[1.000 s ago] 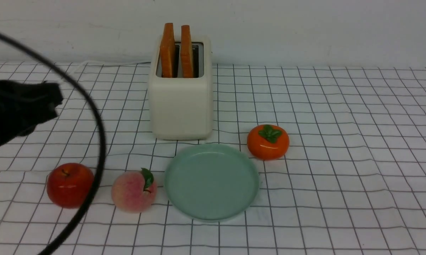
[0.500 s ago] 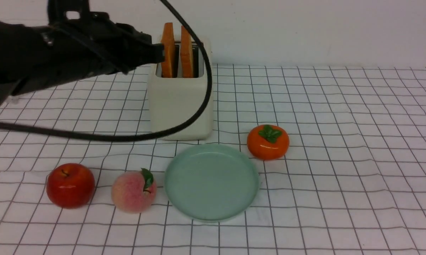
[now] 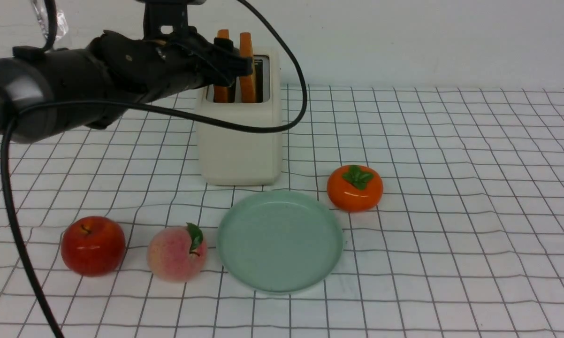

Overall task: Take toasted bread from bread machine on white checkered table place on plate.
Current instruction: 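Reach for a toast slice standing in the toaster with the left gripper, then place the slice of bread on the plate with the left gripper, then grasp the toast slice in the toaster and pull it up out of the slot with the right gripper, then place the held slice of bread on top of the slice on the plate with the right gripper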

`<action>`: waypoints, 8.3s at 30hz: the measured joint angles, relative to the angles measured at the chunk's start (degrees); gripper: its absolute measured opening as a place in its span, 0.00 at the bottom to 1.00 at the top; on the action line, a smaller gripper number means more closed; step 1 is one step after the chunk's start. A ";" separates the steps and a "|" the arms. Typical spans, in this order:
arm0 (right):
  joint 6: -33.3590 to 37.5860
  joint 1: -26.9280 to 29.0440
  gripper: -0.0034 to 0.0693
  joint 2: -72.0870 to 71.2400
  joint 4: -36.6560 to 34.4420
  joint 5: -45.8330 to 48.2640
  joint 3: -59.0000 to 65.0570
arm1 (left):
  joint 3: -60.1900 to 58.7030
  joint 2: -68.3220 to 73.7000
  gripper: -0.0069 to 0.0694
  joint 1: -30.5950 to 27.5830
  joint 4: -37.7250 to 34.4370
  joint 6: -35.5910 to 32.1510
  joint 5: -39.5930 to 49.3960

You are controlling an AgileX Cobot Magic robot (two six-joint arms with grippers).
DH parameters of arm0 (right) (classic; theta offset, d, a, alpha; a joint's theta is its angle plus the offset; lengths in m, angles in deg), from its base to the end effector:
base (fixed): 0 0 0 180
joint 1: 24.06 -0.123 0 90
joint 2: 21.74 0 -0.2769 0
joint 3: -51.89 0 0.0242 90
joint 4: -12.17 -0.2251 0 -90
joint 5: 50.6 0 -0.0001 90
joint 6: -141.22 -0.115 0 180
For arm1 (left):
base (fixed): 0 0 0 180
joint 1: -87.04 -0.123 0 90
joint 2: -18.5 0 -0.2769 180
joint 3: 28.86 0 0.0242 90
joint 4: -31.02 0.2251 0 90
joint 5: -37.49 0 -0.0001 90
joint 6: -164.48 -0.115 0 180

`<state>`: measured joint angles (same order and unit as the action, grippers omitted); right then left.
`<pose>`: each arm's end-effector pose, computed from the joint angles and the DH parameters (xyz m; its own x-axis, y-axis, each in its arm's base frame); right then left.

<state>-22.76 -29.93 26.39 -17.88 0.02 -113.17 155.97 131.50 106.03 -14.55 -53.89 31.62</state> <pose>0.0997 0.0550 0.4171 -0.3656 0.0293 -0.9303 -0.4318 0.8801 0.1974 0.4196 -0.1356 0.3028 -0.2595 -0.0401 -0.9649 0.2274 0.9685 -0.1015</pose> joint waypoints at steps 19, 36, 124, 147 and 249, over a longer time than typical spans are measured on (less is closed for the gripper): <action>0.00 0.00 0.09 0.33 -0.21 -1.33 0.00 | 6.33 7.62 0.23 0.05 -0.65 -0.93 -5.41; 2.39 0.00 0.09 0.33 -1.31 -2.75 0.00 | 6.29 -5.45 0.20 0.05 -1.07 -1.34 -5.82; -17.54 -31.50 0.08 50.68 21.90 3.00 -32.11 | -49.49 -84.34 0.07 0.05 32.41 37.40 28.66; -37.38 -28.85 0.68 92.16 37.57 -11.33 -75.36 | -52.08 -85.85 0.07 0.05 31.91 38.36 27.57; 2.51 -12.51 0.62 67.00 -6.81 12.21 -39.65 | -52.18 -85.85 0.07 0.05 31.50 38.06 38.01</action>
<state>-20.25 -42.44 93.38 -24.69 12.23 -152.82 103.78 45.65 106.09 16.95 -15.82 69.64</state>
